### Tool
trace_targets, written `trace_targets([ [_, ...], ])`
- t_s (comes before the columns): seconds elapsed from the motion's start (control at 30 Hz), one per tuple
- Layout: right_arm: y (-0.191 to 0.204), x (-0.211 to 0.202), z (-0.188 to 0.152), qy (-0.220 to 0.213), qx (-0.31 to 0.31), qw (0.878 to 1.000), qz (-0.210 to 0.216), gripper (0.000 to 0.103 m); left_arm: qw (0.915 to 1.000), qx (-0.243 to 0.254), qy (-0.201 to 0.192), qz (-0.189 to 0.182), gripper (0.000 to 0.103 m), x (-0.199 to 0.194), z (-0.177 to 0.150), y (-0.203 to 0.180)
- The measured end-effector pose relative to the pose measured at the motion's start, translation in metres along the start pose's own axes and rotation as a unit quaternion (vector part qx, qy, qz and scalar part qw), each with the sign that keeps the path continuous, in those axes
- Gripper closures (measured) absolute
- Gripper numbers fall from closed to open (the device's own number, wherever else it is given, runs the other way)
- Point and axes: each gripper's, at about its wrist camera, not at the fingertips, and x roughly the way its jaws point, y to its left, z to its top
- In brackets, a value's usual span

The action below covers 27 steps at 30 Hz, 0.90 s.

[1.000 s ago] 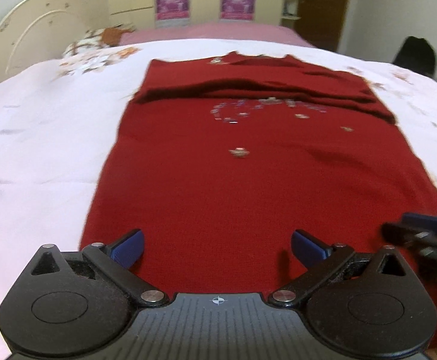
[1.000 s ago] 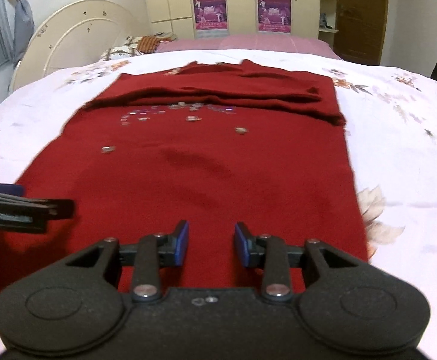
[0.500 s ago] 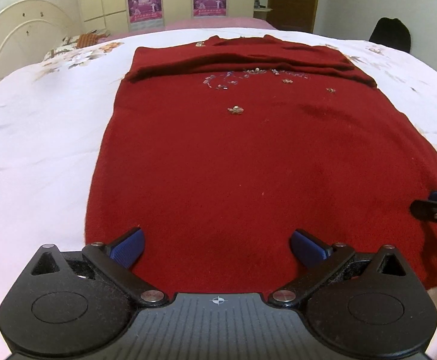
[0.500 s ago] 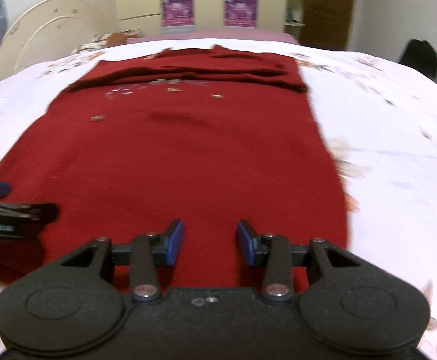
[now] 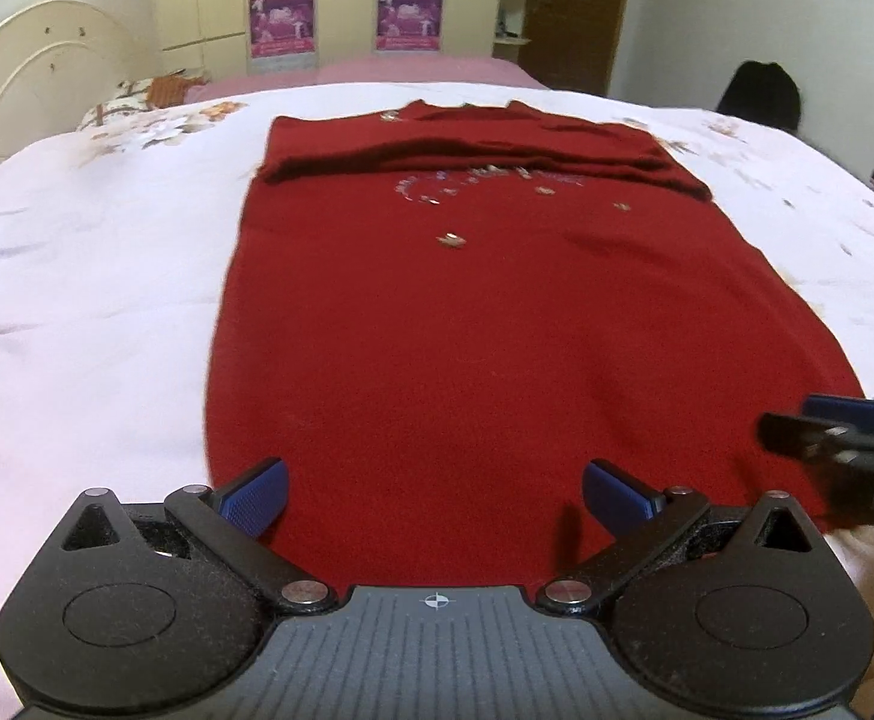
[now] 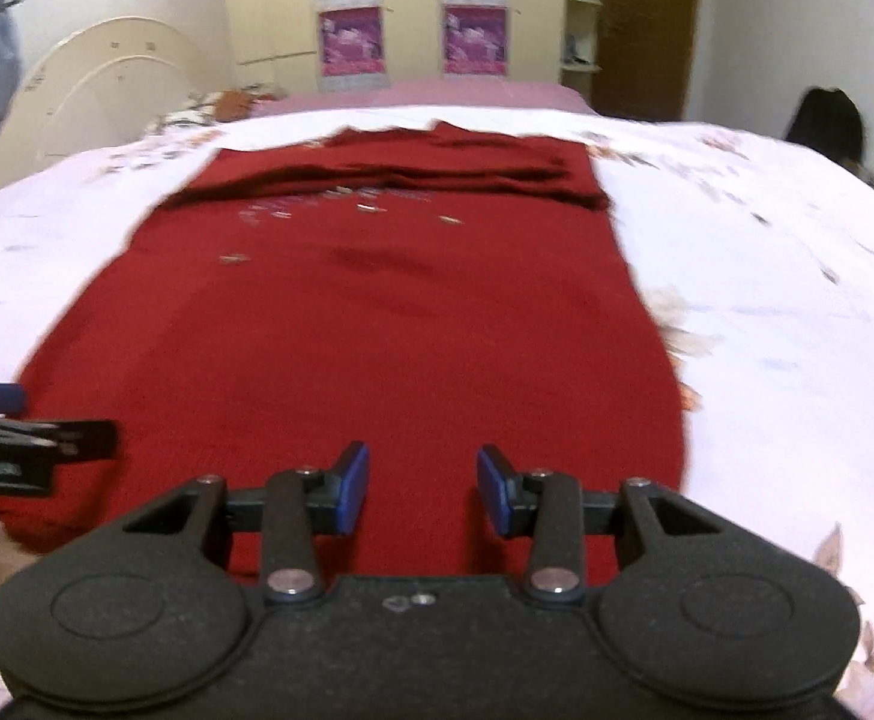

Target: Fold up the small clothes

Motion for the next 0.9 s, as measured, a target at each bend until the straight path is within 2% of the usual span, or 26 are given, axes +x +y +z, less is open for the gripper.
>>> trace_targets([
  [0.1,0.019,0.001,-0.002,0.005,-0.020,1.000,0.017,0.064,0.9999,0.006,0.011,0.004,0.000,0.005,-0.005,-0.003],
  [0.2,0.025,0.009,-0.007,0.021,-0.027,0.999,0.017,0.064,0.9995,0.014,0.023,0.013,0.000,0.013,-0.015,-0.001],
  [0.3,0.019,0.014,-0.013,0.030,-0.023,0.999,0.008,0.063,0.9994,0.029,0.014,0.015,0.000,0.011,-0.020,-0.003],
  [0.63,-0.004,0.007,-0.025,0.025,-0.008,1.000,-0.012,0.061,0.9993,0.032,0.015,0.009,0.000,0.010,-0.019,-0.001],
  [0.9,-0.002,0.005,-0.023,0.024,0.000,1.000,-0.020,0.058,0.9993,0.028,0.020,0.015,0.000,0.005,-0.013,-0.001],
])
